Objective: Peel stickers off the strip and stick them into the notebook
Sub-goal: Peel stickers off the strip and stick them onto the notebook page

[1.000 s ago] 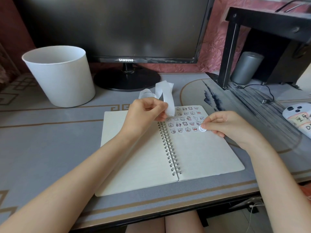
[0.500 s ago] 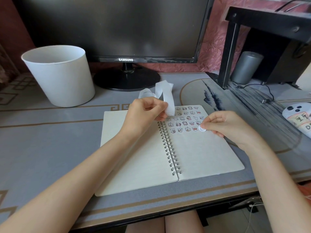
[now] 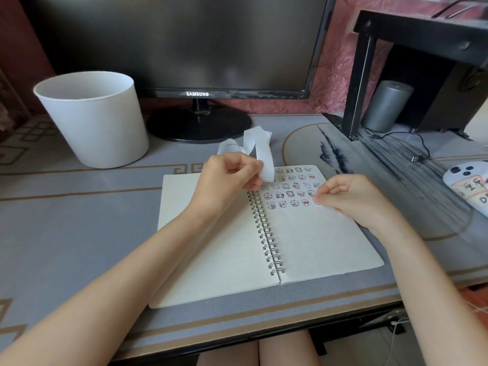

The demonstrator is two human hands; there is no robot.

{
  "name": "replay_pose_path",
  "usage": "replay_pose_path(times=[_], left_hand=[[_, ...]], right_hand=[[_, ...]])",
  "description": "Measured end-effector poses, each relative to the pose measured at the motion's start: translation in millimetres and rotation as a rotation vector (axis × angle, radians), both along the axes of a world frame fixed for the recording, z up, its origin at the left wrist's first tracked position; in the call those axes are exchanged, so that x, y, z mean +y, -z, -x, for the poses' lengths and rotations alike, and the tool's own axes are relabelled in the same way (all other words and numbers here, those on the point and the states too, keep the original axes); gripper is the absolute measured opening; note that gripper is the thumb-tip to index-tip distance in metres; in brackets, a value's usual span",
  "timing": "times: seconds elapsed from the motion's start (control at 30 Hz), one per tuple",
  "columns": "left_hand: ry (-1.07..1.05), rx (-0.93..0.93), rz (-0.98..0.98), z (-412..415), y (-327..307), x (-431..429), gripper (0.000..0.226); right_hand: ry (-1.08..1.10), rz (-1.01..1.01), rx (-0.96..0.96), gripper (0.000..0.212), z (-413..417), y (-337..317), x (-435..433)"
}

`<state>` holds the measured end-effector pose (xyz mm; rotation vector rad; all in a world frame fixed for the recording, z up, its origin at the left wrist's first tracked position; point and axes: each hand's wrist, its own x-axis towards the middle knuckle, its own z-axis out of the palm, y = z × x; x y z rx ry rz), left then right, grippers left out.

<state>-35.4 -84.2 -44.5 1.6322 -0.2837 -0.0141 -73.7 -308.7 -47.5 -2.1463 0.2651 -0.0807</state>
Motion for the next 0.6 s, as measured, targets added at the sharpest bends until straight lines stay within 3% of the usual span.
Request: replay_pose_path(times=[0.3, 0.6], left_hand=[[0.001, -0.002, -0.001, 0.1, 0.8, -0.3, 0.017], [0.000, -0.002, -0.004, 0.4, 0.1, 0.0, 0.017]], right_hand=[[0.034, 0.025, -0.081, 0.023, 3.3, 3.0, -1.2], [0.062, 0.016, -0.117, 0.008, -0.5, 7.2, -3.0]])
